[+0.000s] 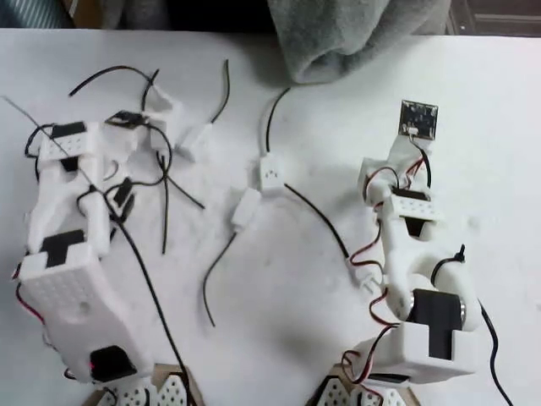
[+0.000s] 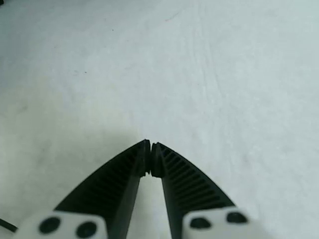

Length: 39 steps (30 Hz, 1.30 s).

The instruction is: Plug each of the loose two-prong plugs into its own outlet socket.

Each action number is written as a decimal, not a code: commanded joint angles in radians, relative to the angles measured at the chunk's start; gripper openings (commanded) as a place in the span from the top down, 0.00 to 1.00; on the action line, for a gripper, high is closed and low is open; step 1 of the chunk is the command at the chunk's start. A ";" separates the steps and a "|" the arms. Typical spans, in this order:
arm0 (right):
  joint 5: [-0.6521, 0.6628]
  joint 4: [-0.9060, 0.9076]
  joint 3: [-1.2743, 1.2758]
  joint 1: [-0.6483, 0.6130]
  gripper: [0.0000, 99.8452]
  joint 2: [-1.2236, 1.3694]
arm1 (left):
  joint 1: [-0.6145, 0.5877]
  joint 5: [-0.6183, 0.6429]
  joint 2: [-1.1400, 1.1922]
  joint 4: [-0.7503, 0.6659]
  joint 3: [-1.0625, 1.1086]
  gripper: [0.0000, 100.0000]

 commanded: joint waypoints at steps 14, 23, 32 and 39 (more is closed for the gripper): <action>-0.002 -0.004 -0.046 -0.012 0.98 -0.007 | -0.004 -0.046 -0.050 -0.068 0.014 0.82; -0.002 -0.004 -0.046 -0.012 0.98 -0.008 | 0.013 -0.048 -0.042 -0.152 -0.023 0.82; -0.002 -0.002 -0.046 -0.012 0.98 -0.008 | 0.039 -0.048 -0.031 -0.209 -0.008 0.82; -0.002 -0.001 -0.046 -0.012 0.98 -0.008 | 0.039 -0.048 -0.005 -0.187 -0.011 0.89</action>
